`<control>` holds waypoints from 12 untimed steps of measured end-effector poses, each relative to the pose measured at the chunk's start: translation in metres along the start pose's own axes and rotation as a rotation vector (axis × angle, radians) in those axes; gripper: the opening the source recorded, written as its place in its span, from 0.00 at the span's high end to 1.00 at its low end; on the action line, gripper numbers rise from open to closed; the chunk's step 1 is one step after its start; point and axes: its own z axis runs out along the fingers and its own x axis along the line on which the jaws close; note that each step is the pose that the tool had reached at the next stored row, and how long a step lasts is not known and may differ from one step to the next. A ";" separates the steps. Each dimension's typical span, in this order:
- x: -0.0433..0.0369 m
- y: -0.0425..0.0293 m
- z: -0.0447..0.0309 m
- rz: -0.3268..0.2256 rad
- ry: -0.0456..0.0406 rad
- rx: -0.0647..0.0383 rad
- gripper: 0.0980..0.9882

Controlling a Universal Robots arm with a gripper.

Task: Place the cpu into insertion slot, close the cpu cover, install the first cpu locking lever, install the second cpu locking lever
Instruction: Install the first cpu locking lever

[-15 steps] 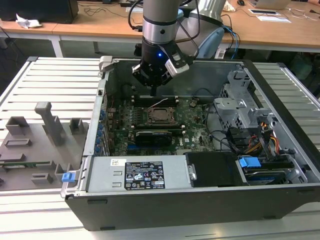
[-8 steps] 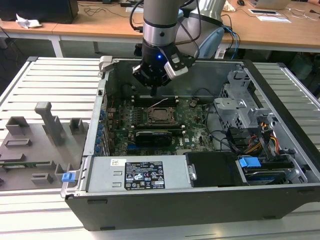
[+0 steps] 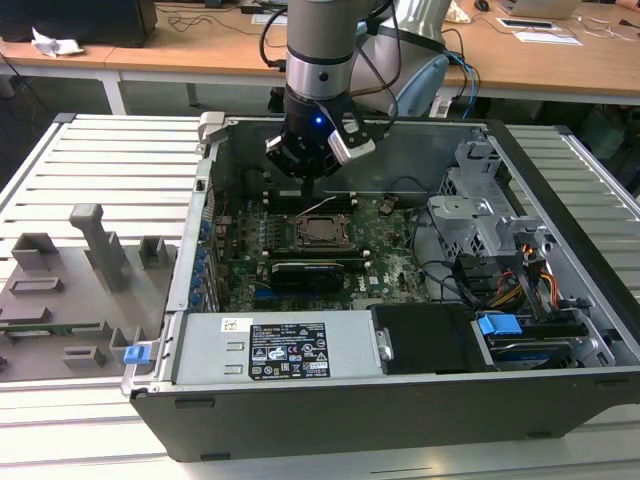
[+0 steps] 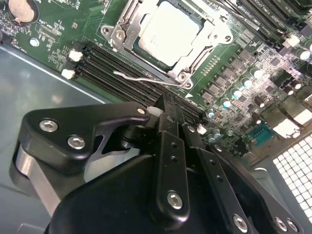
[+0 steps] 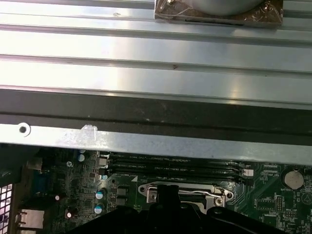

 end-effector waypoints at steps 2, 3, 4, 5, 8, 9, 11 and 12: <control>0.0001 -0.0001 0.0007 -0.002 -0.0044 0.000 0.99; 0.0001 -0.0001 0.0010 -0.003 -0.0068 0.000 0.99; 0.0000 -0.0001 0.0014 -0.006 -0.0102 0.000 0.99; 0.0000 -0.0001 0.0019 -0.009 -0.0140 0.001 0.99; -0.0007 -0.0004 0.0040 -0.014 -0.0194 0.001 0.99; -0.0012 -0.0004 0.0044 -0.014 -0.0194 0.001 0.99; -0.0018 -0.0005 0.0057 -0.014 -0.0194 0.001 0.99; -0.0018 -0.0006 0.0061 -0.014 -0.0194 0.001 0.99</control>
